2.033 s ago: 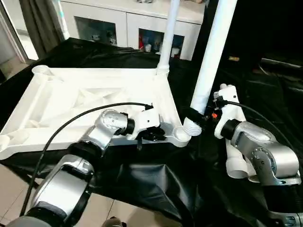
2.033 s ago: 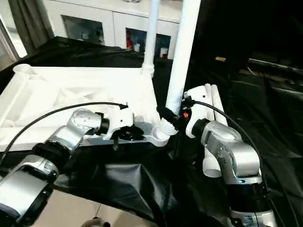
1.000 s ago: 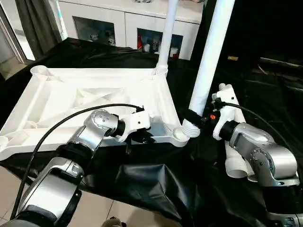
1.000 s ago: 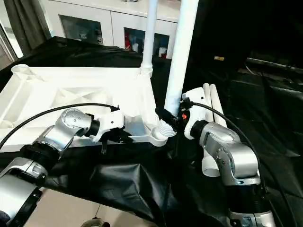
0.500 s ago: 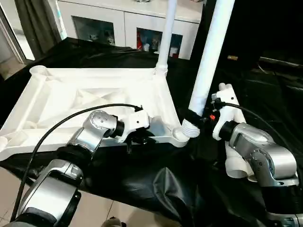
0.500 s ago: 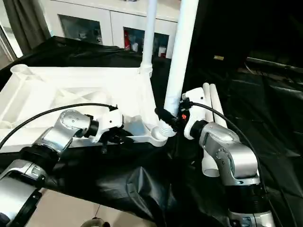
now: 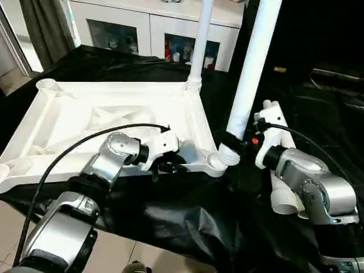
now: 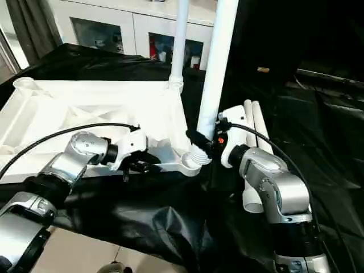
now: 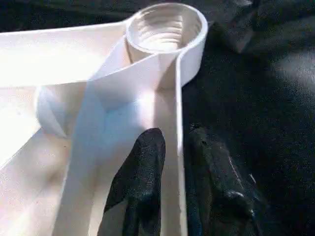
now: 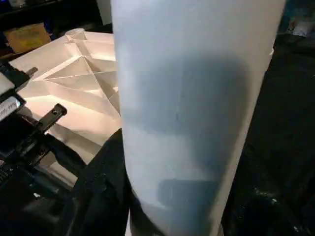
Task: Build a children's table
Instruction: Insert table leg to table base
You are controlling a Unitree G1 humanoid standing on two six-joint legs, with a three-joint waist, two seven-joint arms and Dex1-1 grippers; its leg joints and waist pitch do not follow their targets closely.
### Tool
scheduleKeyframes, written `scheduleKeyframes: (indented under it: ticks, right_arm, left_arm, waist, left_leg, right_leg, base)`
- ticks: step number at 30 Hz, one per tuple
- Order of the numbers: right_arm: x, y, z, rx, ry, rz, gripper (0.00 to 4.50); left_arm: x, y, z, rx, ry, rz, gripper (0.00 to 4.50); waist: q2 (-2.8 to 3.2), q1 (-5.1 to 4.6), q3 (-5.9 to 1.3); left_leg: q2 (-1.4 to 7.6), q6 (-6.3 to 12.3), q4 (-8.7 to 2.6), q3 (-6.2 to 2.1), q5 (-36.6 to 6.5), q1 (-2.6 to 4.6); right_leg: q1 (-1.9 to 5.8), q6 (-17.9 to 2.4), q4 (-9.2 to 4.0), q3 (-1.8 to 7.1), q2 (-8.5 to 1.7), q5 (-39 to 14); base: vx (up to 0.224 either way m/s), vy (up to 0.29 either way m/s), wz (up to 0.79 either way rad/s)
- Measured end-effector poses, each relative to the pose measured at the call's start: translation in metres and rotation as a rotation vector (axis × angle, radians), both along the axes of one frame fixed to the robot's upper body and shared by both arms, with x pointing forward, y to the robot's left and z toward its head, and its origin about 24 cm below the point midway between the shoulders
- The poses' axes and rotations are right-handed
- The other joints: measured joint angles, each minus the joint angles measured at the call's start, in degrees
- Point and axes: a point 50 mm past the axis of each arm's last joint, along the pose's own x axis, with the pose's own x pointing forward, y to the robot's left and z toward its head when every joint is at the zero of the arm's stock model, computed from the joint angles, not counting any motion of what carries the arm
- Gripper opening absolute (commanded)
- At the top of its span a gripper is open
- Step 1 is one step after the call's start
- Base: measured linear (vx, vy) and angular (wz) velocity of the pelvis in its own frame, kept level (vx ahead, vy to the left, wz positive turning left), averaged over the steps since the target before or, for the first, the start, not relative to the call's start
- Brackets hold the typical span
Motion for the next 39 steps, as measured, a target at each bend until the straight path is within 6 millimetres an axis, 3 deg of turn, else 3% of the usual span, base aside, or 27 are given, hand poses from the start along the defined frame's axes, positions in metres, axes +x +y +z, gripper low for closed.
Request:
scheduleKeyframes:
  ticks: [11, 25, 31, 39]
  right_arm:
    - [0.0, 0.0, 0.0, 0.002, 0.0, 0.006, 1.9]
    - [0.001, -0.001, -0.004, 0.0, 0.019, 0.002, 1.9]
    - [0.005, 0.001, -0.015, -0.016, 0.059, 0.015, 1.9]
    - [0.005, 0.017, -0.019, -0.008, 0.073, 0.085, 1.9]
  left_arm:
    - [-0.001, 0.003, -0.003, -0.002, 0.018, 0.005, 0.0]
    - [-0.002, 0.003, -0.002, 0.002, 0.025, -0.002, 0.0]
    - [-0.013, -0.004, -0.003, -0.01, 0.046, -0.056, 0.0]
    - [-0.013, -0.008, -0.004, -0.012, 0.045, -0.026, 0.0]
  waist:
    - [-0.01, 0.0, 0.0]
    - [0.0, -0.06, 0.0]
    - [0.04, 0.18, 0.01]
    - [0.02, 0.1, 0.0]
  left_leg:
    - [0.0, 0.0, 0.0, 0.0, 0.0, 0.01]
    - [0.0, 0.01, -0.01, 0.03, -0.01, 0.01]
    - [0.0, 0.06, -0.03, 0.06, -0.05, -0.03]
    - [0.0, 0.06, -0.01, 0.13, -0.04, 0.01]
  right_leg:
    - [0.0, 0.01, 0.0, 0.01, 0.0, -0.01]
    - [-0.01, 0.01, -0.01, 0.02, 0.0, -0.01]
    - [-0.04, 0.02, -0.02, 0.03, -0.01, -0.06]
    - [0.01, 0.03, -0.01, 0.04, -0.05, -0.05]
  base:
    - [0.0, 0.0, 0.0]
    - [0.0, 0.0, 0.0]
    - [0.0, 0.0, 0.0]
    - [0.0, 0.0, 0.0]
